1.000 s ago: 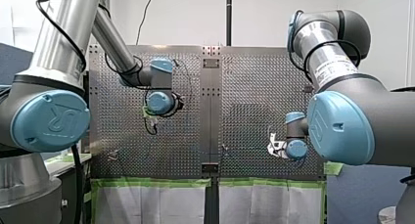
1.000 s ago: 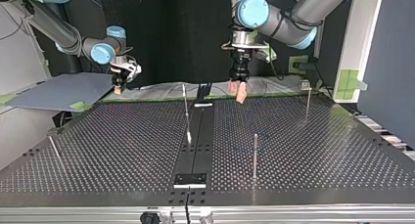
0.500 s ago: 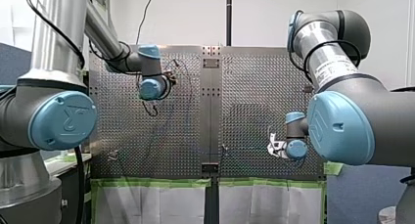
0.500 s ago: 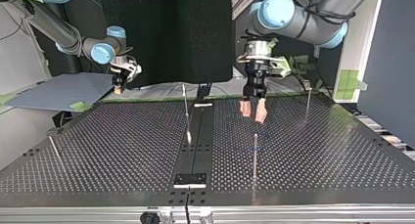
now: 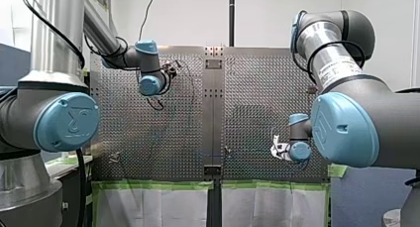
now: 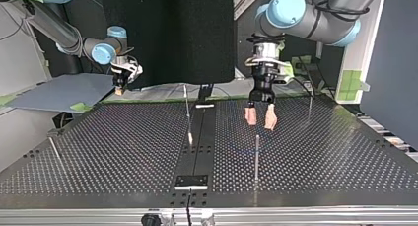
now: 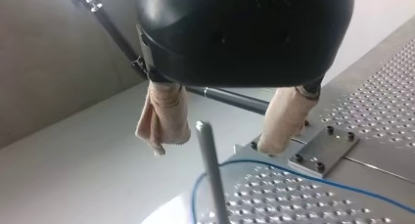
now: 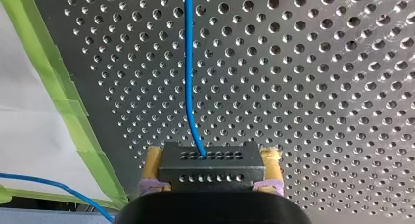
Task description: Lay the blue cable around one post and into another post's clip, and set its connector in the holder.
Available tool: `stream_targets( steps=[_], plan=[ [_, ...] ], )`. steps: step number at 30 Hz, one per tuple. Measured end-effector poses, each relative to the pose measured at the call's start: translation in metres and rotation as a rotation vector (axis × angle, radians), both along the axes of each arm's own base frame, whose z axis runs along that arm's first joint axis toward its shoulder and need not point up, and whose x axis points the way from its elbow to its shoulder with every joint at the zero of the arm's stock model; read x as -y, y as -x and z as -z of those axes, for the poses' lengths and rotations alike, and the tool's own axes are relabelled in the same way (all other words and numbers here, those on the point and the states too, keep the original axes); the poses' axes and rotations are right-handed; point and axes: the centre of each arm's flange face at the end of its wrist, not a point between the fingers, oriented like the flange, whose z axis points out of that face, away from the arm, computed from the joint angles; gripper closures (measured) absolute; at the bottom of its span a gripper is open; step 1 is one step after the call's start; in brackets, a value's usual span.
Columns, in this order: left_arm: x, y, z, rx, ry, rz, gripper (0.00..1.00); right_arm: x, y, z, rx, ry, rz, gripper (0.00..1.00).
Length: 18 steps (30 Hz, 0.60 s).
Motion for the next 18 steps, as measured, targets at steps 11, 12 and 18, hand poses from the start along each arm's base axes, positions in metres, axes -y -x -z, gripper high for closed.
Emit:
stream_targets(
  steps=[11, 12, 18],
  plan=[
    [-0.007, -0.028, 0.019, -0.046, 0.085, 0.015, 0.0, 0.0, 0.0, 0.0, 0.001, 0.001, 0.0, 1.0],
    [-0.008, -0.031, 0.017, -0.049, 0.097, 0.015, 0.0, 0.0, 0.0, 0.0, 0.001, 0.002, 0.0, 1.0],
    [-0.017, -0.045, 0.005, -0.06, 0.159, 0.001, 0.0, 0.0, 0.0, 0.0, 0.001, 0.001, 0.0, 1.0]
  ],
)
